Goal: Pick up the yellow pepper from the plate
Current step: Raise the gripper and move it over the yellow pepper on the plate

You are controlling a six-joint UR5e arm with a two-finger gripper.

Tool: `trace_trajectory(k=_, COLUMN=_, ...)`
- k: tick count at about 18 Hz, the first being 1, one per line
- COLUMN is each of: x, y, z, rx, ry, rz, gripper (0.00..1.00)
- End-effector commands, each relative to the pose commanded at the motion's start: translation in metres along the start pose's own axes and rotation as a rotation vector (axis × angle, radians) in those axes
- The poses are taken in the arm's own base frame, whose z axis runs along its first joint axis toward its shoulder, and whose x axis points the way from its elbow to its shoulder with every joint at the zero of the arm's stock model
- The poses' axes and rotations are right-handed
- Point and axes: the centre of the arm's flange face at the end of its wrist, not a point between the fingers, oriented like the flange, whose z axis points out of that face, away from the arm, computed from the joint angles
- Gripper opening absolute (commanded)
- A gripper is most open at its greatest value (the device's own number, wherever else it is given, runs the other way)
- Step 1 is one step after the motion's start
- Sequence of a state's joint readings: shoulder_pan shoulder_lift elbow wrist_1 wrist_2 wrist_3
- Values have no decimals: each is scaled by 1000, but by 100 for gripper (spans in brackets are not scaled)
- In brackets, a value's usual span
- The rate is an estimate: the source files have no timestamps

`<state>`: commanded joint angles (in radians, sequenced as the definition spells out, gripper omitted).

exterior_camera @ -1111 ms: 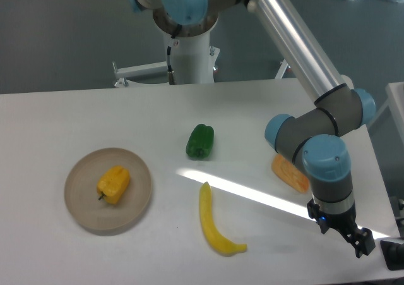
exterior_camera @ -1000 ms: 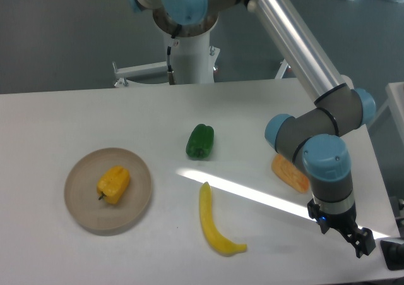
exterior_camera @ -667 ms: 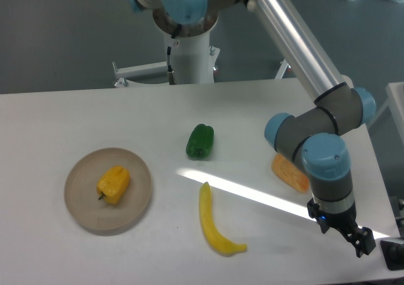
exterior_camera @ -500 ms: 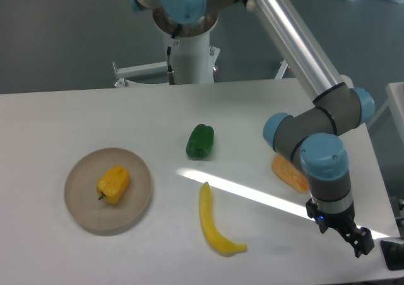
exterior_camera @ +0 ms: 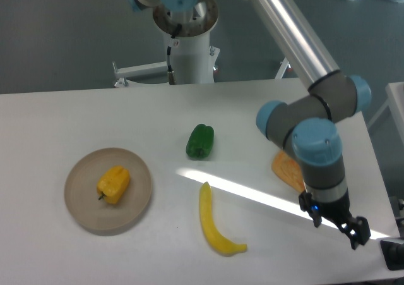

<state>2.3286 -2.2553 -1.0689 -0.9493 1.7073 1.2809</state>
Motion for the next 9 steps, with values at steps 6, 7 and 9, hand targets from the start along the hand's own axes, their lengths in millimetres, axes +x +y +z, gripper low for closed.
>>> trace_trajectory(k=6, x=38, y=-5, z=-88, rx=57, ry=97, rz=-190, gripper=100)
trace_trajectory(k=7, x=46, y=-5, z=-101, rx=81, ry=113, rz=-235, gripper=100)
trace_trajectory(k=9, x=67, y=-14, z=-128, rx=122, ry=139, rz=-311, gripper=100)
